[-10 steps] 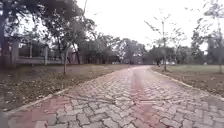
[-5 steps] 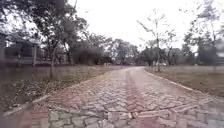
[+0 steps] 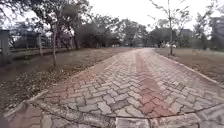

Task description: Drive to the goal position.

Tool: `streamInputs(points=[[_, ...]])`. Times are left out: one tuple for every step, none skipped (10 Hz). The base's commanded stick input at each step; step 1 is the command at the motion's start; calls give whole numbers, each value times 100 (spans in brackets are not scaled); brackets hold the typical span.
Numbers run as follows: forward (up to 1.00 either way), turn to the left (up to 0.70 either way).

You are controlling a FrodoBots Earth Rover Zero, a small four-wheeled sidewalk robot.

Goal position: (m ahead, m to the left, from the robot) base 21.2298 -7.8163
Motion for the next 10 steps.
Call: streamInputs(points=[[70,0],[70,0],[70,0],[69,0],[64,0],[59,0],[65,0],[70,0],[70,0],[70,0]])
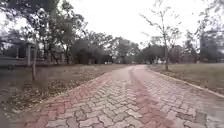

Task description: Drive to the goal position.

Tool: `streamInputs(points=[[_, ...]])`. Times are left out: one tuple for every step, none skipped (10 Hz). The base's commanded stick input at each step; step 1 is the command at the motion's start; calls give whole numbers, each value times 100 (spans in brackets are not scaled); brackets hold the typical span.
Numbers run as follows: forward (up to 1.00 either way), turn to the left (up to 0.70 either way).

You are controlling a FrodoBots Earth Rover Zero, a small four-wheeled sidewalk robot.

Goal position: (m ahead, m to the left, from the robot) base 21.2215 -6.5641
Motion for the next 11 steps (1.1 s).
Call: streamInputs(points=[[70,0],[70,0],[70,-17],[70,-28],[70,-28],[70,-22],[70,0],[70,0],[70,0],[70,0],[70,0]])
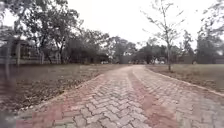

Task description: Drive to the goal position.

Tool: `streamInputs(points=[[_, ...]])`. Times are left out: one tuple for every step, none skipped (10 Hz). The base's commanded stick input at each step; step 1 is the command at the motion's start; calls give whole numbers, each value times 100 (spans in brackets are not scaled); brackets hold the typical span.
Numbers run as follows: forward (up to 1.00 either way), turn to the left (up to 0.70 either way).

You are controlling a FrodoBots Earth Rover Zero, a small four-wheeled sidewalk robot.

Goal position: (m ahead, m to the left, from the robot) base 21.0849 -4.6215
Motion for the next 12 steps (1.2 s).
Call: streamInputs(points=[[70,0],[70,0],[70,0],[70,0],[70,0],[70,0],[70,0],[70,0],[70,0],[70,0],[70,0],[70,0]])
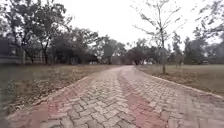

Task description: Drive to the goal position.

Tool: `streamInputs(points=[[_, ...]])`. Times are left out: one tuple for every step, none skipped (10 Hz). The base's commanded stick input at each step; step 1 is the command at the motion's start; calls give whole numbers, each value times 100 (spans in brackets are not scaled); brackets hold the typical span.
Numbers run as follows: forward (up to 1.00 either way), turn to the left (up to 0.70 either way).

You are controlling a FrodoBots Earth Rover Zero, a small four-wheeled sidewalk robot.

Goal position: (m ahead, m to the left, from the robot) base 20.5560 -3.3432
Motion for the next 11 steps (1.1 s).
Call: streamInputs(points=[[70,0],[70,-23],[70,-26],[70,0],[70,0],[70,0],[70,0],[70,0],[70,0],[70,0],[70,0]])
